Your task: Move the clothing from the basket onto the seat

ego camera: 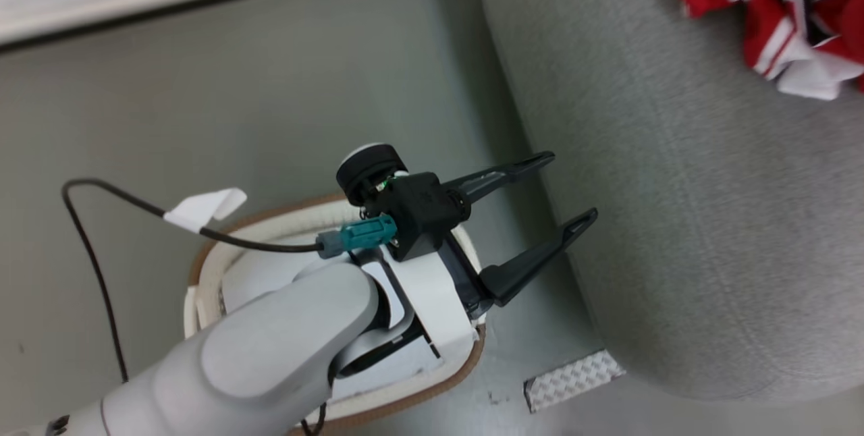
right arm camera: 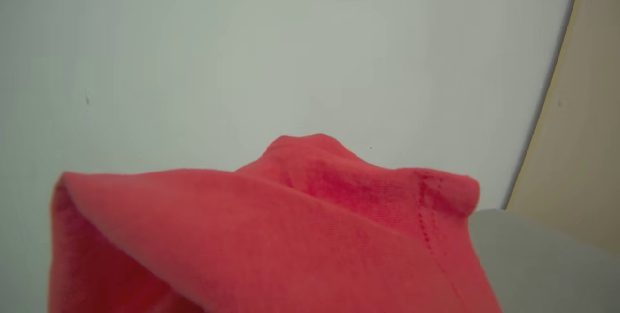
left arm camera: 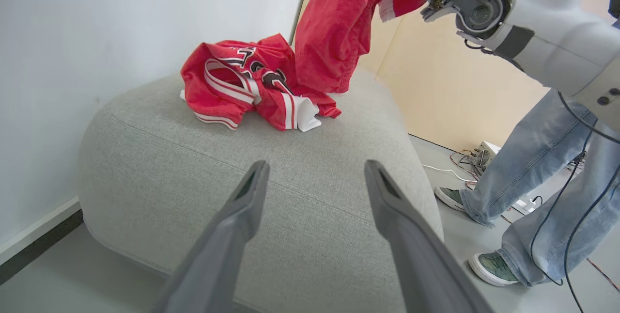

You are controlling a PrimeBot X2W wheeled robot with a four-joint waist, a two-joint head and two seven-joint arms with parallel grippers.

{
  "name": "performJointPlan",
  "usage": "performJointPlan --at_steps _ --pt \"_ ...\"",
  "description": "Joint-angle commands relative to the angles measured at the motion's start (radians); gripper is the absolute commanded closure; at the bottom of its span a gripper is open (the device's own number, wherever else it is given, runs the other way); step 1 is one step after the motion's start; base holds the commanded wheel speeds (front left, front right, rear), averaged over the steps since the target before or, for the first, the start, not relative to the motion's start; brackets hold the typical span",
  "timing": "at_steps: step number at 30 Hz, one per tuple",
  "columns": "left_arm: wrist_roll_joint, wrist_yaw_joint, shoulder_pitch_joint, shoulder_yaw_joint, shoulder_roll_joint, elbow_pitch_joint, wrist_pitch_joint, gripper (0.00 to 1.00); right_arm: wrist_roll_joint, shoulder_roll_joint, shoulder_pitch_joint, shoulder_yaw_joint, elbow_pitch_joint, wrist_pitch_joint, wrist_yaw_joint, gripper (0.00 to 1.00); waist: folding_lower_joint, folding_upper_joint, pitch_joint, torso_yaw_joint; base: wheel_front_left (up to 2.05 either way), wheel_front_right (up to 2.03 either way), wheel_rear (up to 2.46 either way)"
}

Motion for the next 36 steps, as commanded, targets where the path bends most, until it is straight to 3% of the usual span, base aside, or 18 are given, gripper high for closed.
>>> performJointPlan --at_steps 1,13,18,19,20,21,22,23,36 --pt "0.015 0.004 -0.014 0.003 0.010 -0.007 0.002 0.00 -0.006 -0.014 -0.026 -0.009 0.024 0.006 -0.002 1.00 -0.0004 0.0000 0.058 0.023 0.00 0.00 0.00" --pt "-0.012 0.003 -0.026 0.005 -0.001 -0.003 -0.004 0.00 -0.078 -0.048 -0.184 0.115 0.456 0.172 -0.002 1.00 -0.0004 0.0000 0.107 0.076 0.00 0.00 0.00" --pt "-0.022 0.003 -0.014 0.008 -0.008 0.012 -0.019 0.00 -0.087 -0.061 -0.214 0.190 0.567 0.266 -0.002 1.00 -0.0004 0.0000 0.088 0.090 0.00 0.00 0.00" --pt "-0.026 0.002 -0.010 0.007 -0.011 0.016 -0.022 0.00 -0.086 -0.060 -0.221 0.205 0.579 0.277 -0.002 0.81 -0.0004 0.0000 0.081 0.092 0.00 0.00 0.00" --pt "-0.030 0.001 -0.005 0.006 -0.013 0.022 -0.025 0.00 -0.082 -0.058 -0.227 0.220 0.589 0.289 -0.002 0.51 -0.0004 0.0000 0.072 0.092 0.00 0.00 0.00" --pt "-0.035 0.000 -0.003 0.008 -0.015 0.026 -0.027 0.00 -0.078 -0.059 -0.229 0.240 0.596 0.301 -0.002 0.28 -0.0004 0.0000 0.062 0.092 0.00 0.00 0.00" --pt "-0.037 0.000 -0.001 0.009 -0.017 0.031 -0.033 0.00 -0.072 -0.062 -0.229 0.253 0.602 0.306 -0.002 0.09 -0.0004 0.0000 0.052 0.091 0.00 0.00 0.00" --pt "-0.041 -0.001 0.002 0.009 -0.021 0.037 -0.036 0.00 -0.067 -0.067 -0.230 0.267 0.606 0.310 -0.002 0.00 -0.0004 0.0000 0.040 0.089 0.00 0.00 0.00" --pt "-0.093 -0.007 0.100 0.021 -0.055 0.126 -0.084 0.00 -0.022 -0.124 -0.104 0.479 0.579 0.330 -0.002 0.00 -0.0004 0.0000 -0.207 0.046 0.00 0.00 0.00"
